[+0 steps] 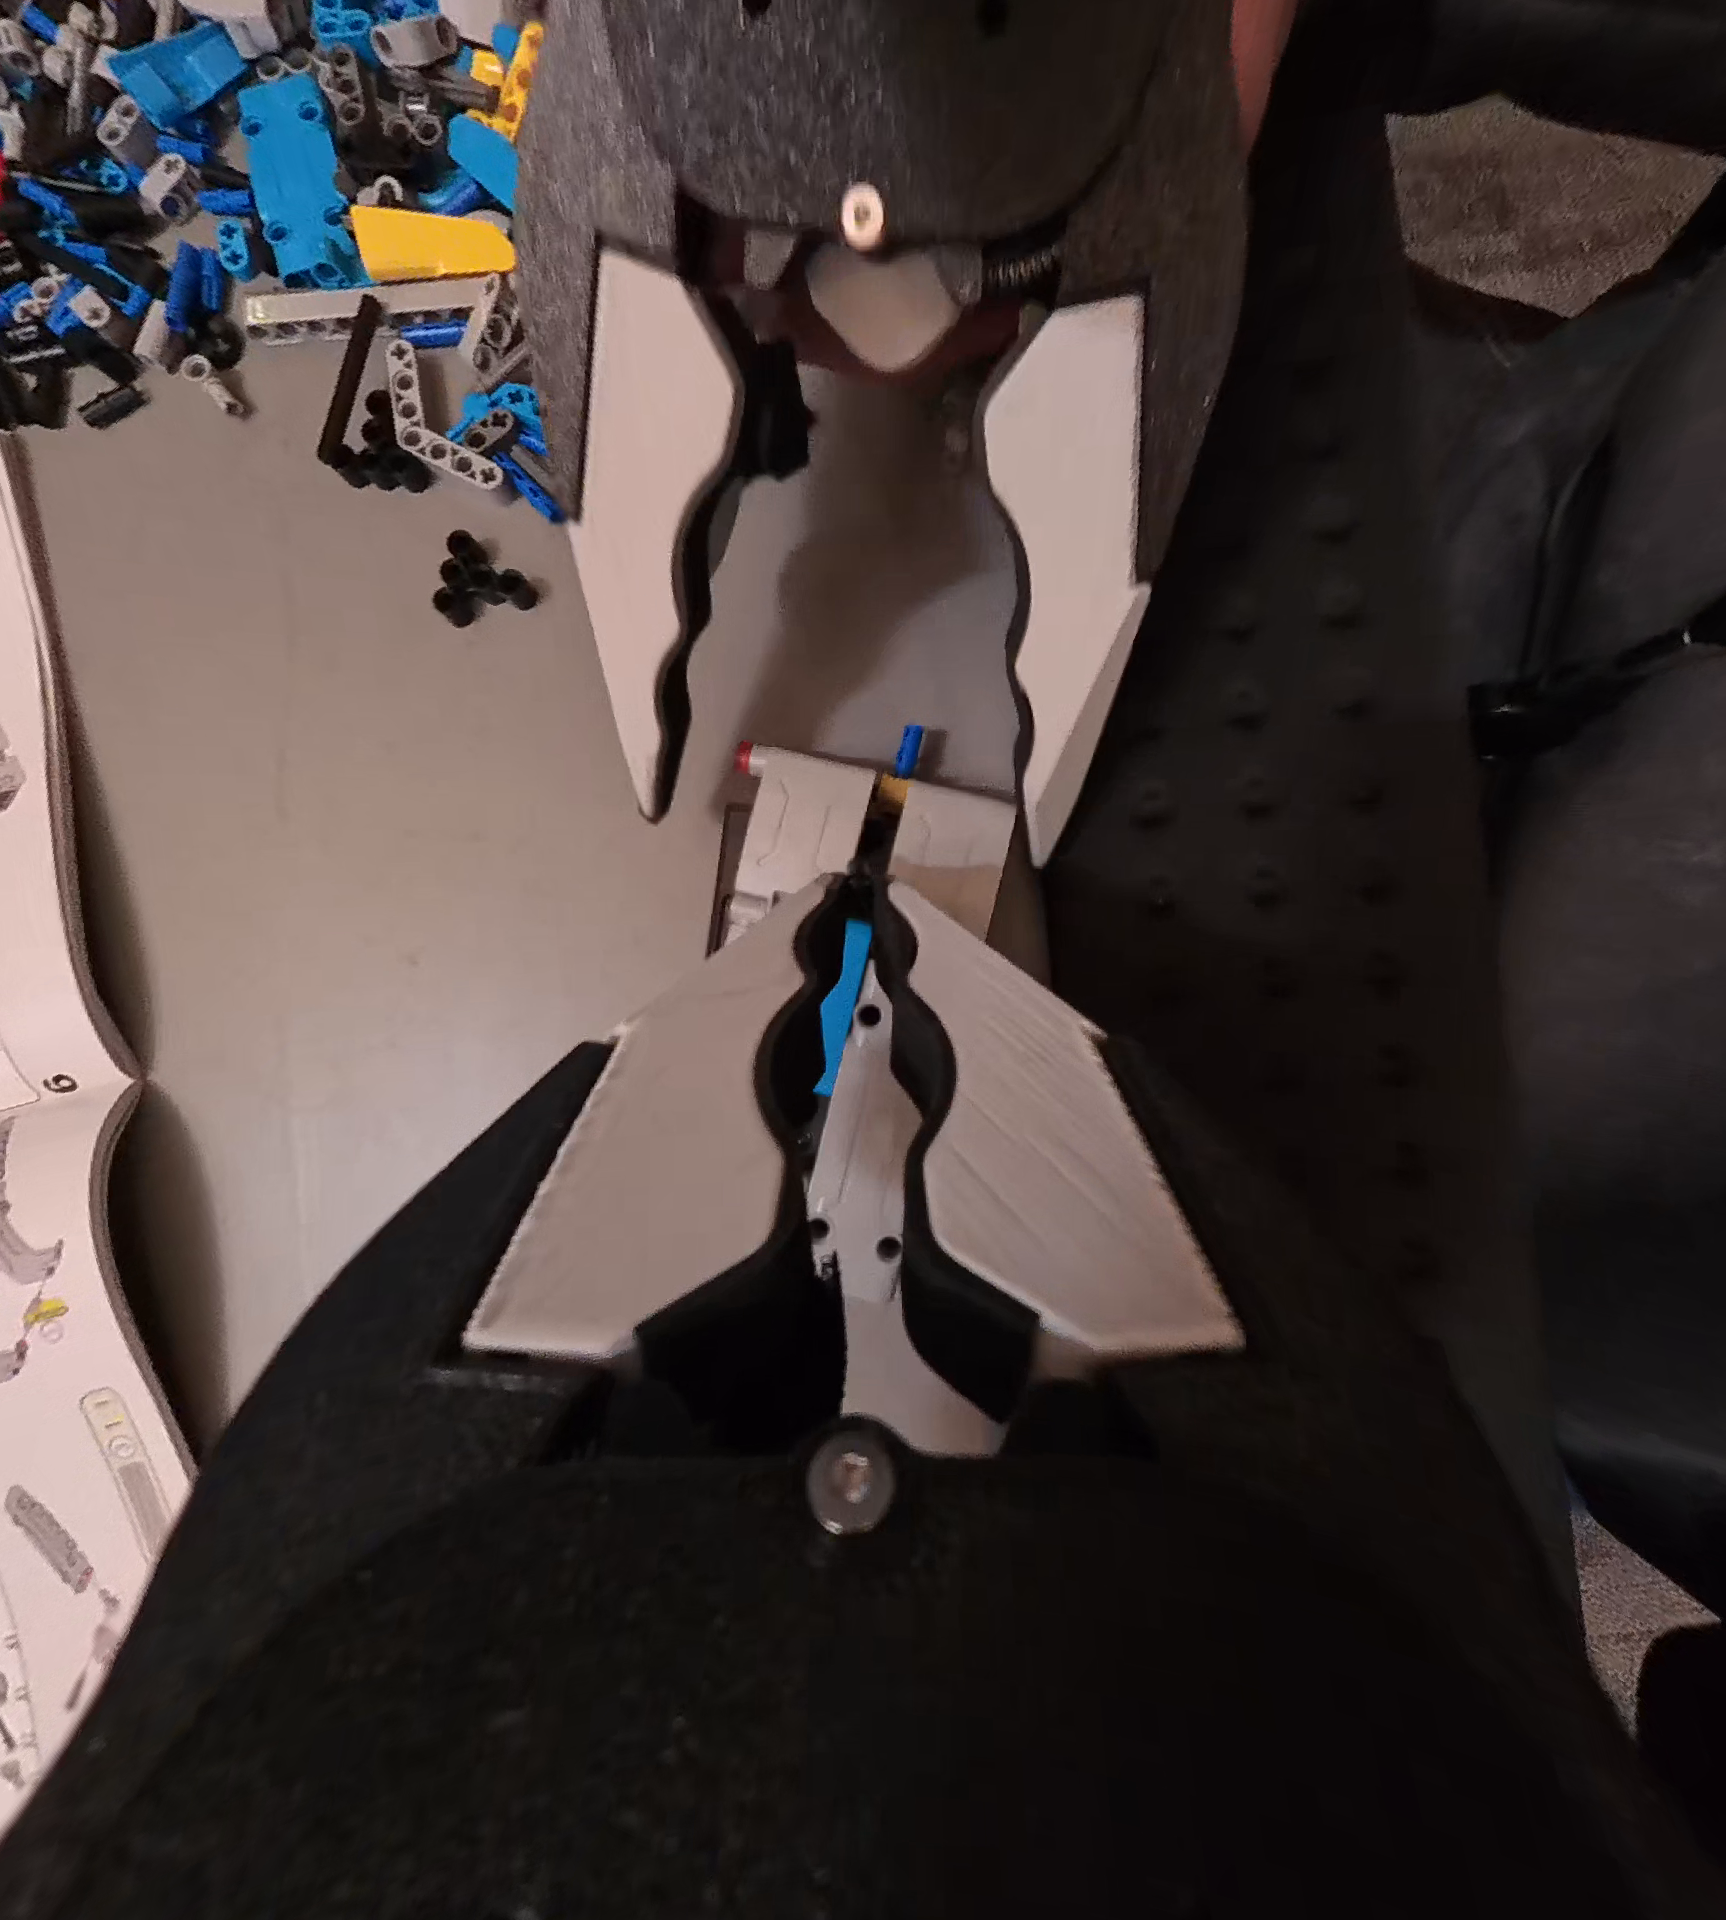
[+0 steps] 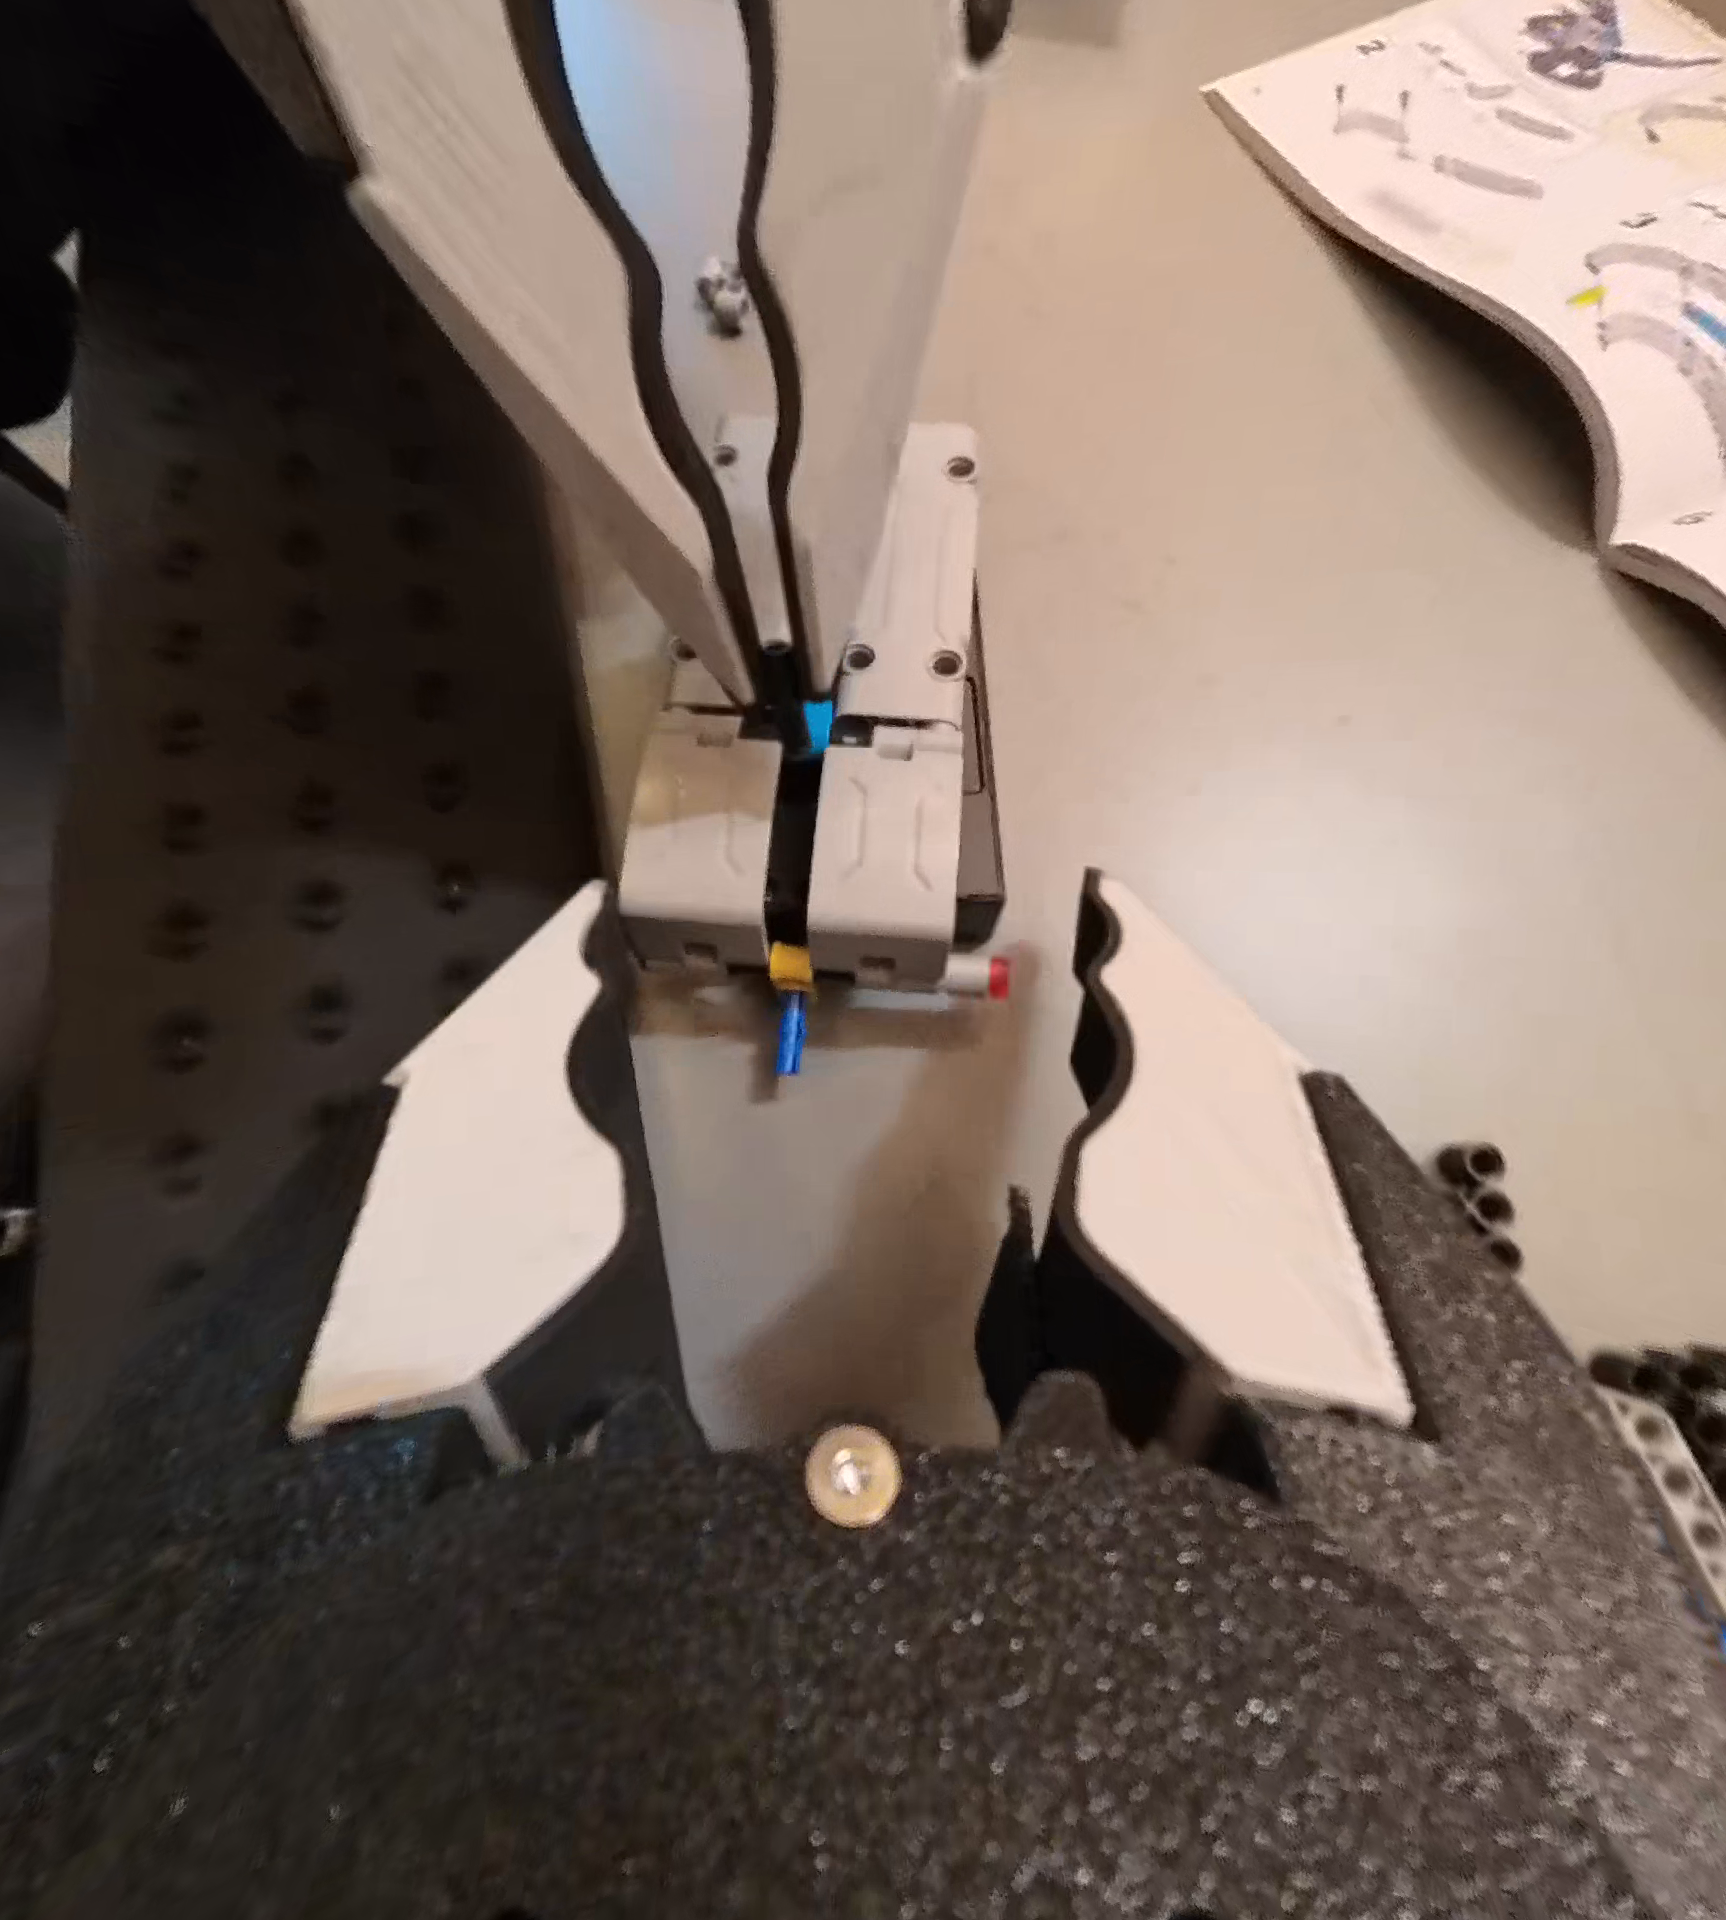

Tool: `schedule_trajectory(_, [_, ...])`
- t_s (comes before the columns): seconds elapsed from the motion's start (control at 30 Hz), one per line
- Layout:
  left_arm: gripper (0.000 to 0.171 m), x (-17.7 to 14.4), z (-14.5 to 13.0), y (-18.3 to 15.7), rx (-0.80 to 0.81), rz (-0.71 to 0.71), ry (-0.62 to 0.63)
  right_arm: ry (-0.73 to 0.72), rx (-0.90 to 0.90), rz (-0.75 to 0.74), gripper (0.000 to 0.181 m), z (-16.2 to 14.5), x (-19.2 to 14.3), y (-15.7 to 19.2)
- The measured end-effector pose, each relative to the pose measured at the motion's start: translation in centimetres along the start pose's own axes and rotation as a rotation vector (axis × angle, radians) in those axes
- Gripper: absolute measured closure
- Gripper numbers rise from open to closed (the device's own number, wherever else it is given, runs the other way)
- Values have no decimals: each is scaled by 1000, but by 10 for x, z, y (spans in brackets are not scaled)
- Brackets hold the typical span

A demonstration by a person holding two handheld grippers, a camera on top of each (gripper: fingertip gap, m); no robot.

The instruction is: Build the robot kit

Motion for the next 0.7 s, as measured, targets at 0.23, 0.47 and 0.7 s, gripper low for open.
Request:
schedule_trajectory(0.23, [169,-16,-8,-7,-53,-10,-93,-1,34,98,112,-9,13,1])
schedule_trajectory(0.47, [168,-18,-3,-6,-63,65,-130,43,-94,30,119,-2,8,-1])
schedule_trajectory(0.7, [169,-29,-6,2,-85,108,-182,293,-244,135,118,15,-27,-4])
Point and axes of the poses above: each gripper's, where its closed fingertips meet, x out along the fingers, z out of its top, y = z × x across the jaws, the point moved 3 cm from there along -x, back along the fingers, and after that the axes turned 15 degrees about -x, right-handed, at the moved point
